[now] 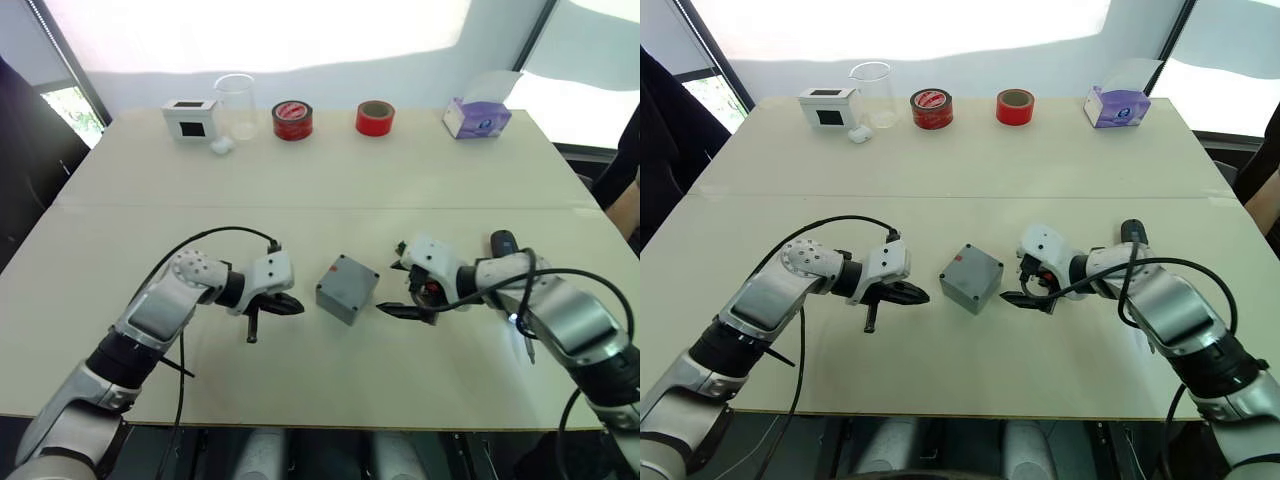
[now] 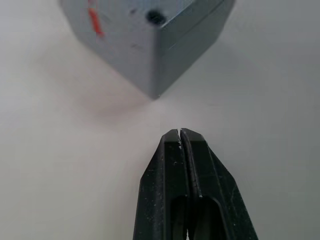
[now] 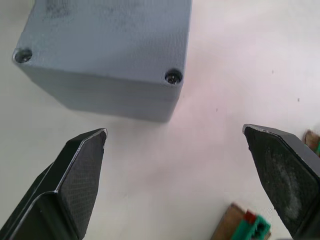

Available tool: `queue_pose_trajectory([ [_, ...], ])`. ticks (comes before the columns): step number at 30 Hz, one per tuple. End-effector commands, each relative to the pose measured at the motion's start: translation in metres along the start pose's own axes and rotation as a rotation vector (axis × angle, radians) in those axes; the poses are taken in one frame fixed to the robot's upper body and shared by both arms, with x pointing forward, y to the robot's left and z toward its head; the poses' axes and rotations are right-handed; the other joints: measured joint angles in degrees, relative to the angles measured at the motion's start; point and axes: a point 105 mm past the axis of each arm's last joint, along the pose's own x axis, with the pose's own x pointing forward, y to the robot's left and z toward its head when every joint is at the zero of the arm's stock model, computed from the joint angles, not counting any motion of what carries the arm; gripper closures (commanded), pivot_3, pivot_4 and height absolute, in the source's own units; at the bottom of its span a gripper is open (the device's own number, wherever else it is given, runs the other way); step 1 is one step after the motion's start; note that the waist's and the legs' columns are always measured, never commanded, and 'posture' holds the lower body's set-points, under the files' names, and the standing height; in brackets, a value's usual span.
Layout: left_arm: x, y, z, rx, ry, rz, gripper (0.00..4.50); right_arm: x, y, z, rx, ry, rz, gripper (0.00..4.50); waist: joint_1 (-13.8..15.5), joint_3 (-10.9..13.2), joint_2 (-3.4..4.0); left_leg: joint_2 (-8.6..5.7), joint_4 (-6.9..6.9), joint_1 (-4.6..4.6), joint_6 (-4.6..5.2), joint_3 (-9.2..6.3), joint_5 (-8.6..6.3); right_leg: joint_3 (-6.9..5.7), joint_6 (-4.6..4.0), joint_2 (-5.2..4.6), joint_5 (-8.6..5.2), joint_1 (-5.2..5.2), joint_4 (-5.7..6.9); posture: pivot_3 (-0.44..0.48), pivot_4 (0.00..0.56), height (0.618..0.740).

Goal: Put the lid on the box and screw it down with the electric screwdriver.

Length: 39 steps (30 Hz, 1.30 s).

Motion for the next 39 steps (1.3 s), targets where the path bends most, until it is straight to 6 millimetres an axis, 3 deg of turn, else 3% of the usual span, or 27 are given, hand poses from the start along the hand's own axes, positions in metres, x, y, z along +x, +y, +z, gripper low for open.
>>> queue_pose_trajectory([
  [1, 0.003, 0.002, 0.011, 0.011, -0.038, 0.024, 4.5, 0.005, 0.003, 0.009, -0.091, -0.021, 0.055, 0.03, 0.05, 0.0, 0.0, 0.0, 0.0, 0.0, 0.0, 0.01, 0.0, 0.0, 0.0, 0.0, 0.0, 0.01, 0.0, 0.0, 0.15, 0.74],
  [6, 0.012, 0.006, 0.017, 0.01, -0.062, 0.043, 4.5, 0.011, 0.015, 0.013, -0.089, -0.051, 0.144, 0.03, 0.03, 0.0, 0.0, 0.0, 0.02, 0.0, 0.0, 0.01, 0.0, 0.0, 0.0, 0.01, 0.0, 0.01, 0.02, 0.0, 0.15, 0.74],
  [10, 0.012, 0.021, 0.02, 0.018, -0.076, 0.112, 4.5, 0.005, 0.033, 0.013, -0.048, -0.058, 0.216, 0.03, 0.14, 0.0, 0.0, 0.0, 0.03, 0.0, 0.0, 0.0, 0.0, -0.01, 0.0, 0.01, 0.0, 0.01, 0.04, 0.0, 0.15, 0.74],
  [18, 0.012, 0.03, 0.018, 0.025, -0.078, 0.136, 4.5, -0.002, 0.047, 0.014, 0.021, -0.071, 0.214, 0.03, 0.1, 0.0, -0.01, 0.0, 0.04, 0.0, 0.0, -0.01, 0.0, 0.0, 0.0, 0.01, 0.0, 0.01, 0.05, 0.0, 0.15, 0.74],
  [33, 0.012, 0.037, 0.019, 0.04, -0.09, 0.154, 4.5, -0.002, 0.063, 0.02, 0.067, -0.092, 0.245, 0.03, 0.11, 0.0, -0.01, 0.0, 0.04, 0.0, -0.01, -0.01, 0.01, 0.0, 0.0, 0.01, 0.0, 0.0, 0.05, 0.0, 0.15, 0.74],
  [39, 0.007, 0.037, 0.023, 0.04, -0.102, 0.157, 4.5, -0.008, 0.055, 0.017, 0.072, -0.077, 0.199, 0.03, 0.11, 0.0, -0.01, -0.01, 0.04, 0.0, -0.01, -0.01, 0.0, 0.0, 0.0, 0.01, 0.0, 0.0, 0.06, 0.0, 0.15, 0.74],
])
